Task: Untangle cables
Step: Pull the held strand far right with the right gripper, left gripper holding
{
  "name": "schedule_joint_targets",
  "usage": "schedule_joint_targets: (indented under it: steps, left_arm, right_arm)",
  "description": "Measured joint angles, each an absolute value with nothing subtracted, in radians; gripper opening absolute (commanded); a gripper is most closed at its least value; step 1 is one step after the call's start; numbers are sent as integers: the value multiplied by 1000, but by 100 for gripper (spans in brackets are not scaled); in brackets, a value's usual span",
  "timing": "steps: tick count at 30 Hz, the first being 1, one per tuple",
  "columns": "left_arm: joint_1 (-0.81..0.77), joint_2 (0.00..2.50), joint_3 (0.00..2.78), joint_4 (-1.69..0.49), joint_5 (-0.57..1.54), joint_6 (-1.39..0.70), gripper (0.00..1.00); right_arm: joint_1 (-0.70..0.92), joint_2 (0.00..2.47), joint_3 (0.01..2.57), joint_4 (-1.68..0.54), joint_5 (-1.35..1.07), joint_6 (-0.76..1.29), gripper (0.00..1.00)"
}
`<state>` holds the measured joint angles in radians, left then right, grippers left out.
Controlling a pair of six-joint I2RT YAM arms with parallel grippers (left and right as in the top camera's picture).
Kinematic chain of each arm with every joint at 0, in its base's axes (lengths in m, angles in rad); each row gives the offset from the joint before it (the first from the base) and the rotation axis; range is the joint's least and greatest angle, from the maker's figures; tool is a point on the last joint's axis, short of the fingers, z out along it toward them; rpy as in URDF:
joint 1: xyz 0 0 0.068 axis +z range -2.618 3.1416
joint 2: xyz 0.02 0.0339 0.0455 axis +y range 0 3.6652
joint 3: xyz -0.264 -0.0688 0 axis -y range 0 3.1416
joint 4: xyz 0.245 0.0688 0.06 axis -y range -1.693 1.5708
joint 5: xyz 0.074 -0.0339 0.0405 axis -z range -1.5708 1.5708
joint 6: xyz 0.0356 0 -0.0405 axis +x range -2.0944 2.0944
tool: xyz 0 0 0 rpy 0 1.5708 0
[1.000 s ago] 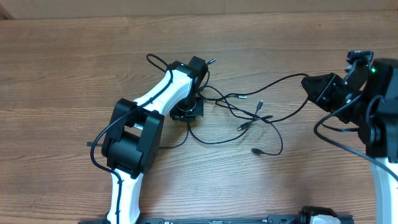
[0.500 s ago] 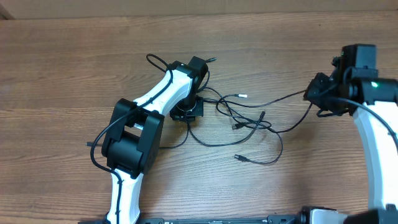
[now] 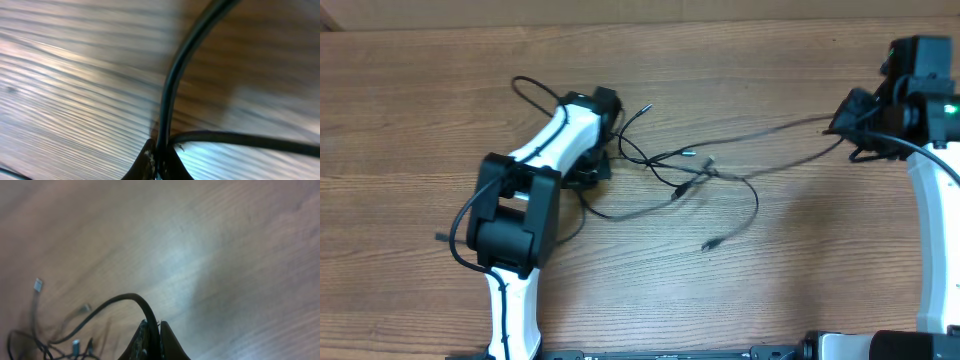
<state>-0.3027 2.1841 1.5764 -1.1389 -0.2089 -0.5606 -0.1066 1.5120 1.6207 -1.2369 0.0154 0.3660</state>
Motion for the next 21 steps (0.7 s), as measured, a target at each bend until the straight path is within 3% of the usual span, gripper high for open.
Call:
schedule_joint_targets:
  steps: [17,21]
  left_arm:
    - [-91,2186,1576,-1137,-221,-575,4]
    - [-69,2178,1559,-1111,-230,-579,4]
  right_arm:
    - [-107,1510,2154,-1276,14,348,4]
    - [-107,1510,2269,-1182,17,305,4]
